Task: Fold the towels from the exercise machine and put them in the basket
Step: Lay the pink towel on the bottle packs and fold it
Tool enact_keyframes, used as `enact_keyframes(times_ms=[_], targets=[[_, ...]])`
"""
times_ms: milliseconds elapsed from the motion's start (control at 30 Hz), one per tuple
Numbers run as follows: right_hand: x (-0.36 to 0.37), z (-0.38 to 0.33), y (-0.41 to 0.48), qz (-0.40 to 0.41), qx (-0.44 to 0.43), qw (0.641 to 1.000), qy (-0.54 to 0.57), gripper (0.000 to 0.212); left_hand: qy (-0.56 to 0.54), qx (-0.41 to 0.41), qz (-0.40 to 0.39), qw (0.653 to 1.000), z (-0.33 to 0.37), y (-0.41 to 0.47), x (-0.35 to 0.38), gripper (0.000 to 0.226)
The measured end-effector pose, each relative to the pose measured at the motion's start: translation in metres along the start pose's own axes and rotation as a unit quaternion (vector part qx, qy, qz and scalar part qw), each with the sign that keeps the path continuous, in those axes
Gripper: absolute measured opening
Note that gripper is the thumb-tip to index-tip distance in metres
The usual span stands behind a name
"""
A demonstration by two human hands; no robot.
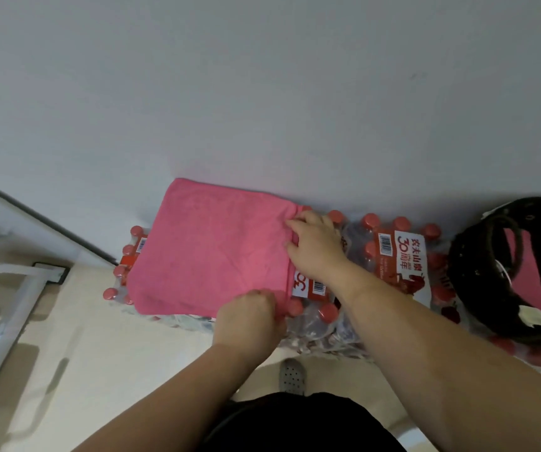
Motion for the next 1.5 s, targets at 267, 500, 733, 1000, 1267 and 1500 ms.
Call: enact_keyframes(times_ms=[267, 500, 733, 1000, 1267, 1500], targets=[[-0.001, 0.001, -0.002, -0.024, -0.029, 0.998, -0.047, 0.052, -0.007, -0.025, 0.024, 0.999, 0.003, -0.003, 0.009, 0.019], [0.001, -0.002, -0.007, -0.015, -0.012, 0.998, -0.058, 0.056, -0.025, -0.015, 0.041, 0.999, -0.003, -0.003, 0.009, 0.039], [0.003, -0.011, -0.006, -0.015, 0.015, 1.000, 0.003, 0.051, -0.062, 0.029, 0.039, 0.997, -0.011, -0.002, 0.008, 0.043], [-0.003, -0.010, 0.005, 0.002, 0.033, 0.999, -0.014, 0.044, -0.084, 0.068, 0.029, 0.994, -0.020, 0.000, 0.005, 0.038], [-0.010, -0.005, 0.019, 0.113, 0.099, 0.989, -0.014, 0.045, -0.155, 0.089, 0.027, 0.983, -0.028, -0.001, 0.006, 0.049], [-0.008, -0.005, 0.020, 0.130, 0.130, 0.982, 0.045, 0.022, -0.131, 0.099, 0.021, 0.986, -0.028, 0.003, 0.006, 0.035]])
Point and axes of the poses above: each hand's wrist, its own y-axis towards the middle knuckle, its own x-axis out of the palm, z = x × y, the point moved 2 cm from there along y, towards the middle knuckle, and after that the axes turned 11 degrees about y, right-handed, at the moved point
